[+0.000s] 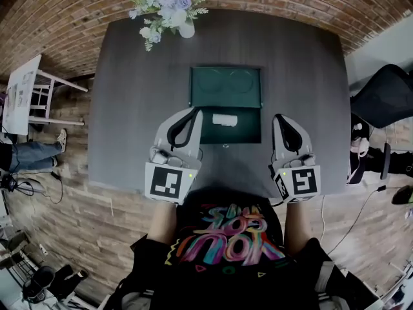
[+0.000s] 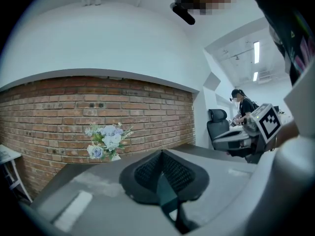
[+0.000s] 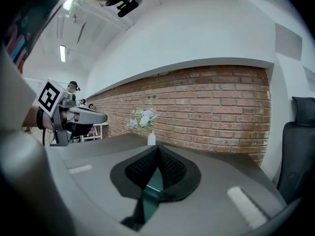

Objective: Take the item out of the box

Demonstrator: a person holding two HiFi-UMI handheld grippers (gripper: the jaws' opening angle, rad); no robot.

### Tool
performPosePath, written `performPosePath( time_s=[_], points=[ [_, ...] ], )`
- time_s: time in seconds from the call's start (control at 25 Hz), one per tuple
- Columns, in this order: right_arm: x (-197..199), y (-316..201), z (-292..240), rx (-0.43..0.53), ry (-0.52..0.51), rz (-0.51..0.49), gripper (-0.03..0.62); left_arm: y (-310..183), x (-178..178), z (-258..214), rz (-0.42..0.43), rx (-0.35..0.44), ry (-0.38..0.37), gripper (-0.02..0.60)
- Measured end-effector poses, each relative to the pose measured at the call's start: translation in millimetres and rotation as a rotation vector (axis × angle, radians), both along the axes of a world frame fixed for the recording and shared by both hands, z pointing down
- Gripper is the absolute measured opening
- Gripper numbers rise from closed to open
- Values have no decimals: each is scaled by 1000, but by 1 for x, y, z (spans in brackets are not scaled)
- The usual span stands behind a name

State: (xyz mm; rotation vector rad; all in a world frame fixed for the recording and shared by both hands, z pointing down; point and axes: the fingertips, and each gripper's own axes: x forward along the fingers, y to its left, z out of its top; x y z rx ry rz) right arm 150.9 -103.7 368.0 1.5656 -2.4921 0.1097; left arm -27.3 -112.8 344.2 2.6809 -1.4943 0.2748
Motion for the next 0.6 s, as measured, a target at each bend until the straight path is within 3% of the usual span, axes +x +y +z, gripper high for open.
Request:
performPosePath(
  time_s=[0.6],
  points=[
    [-5,6,2,-25,0,29,2,-7,7,14,55,-51,9,0]
  ],
)
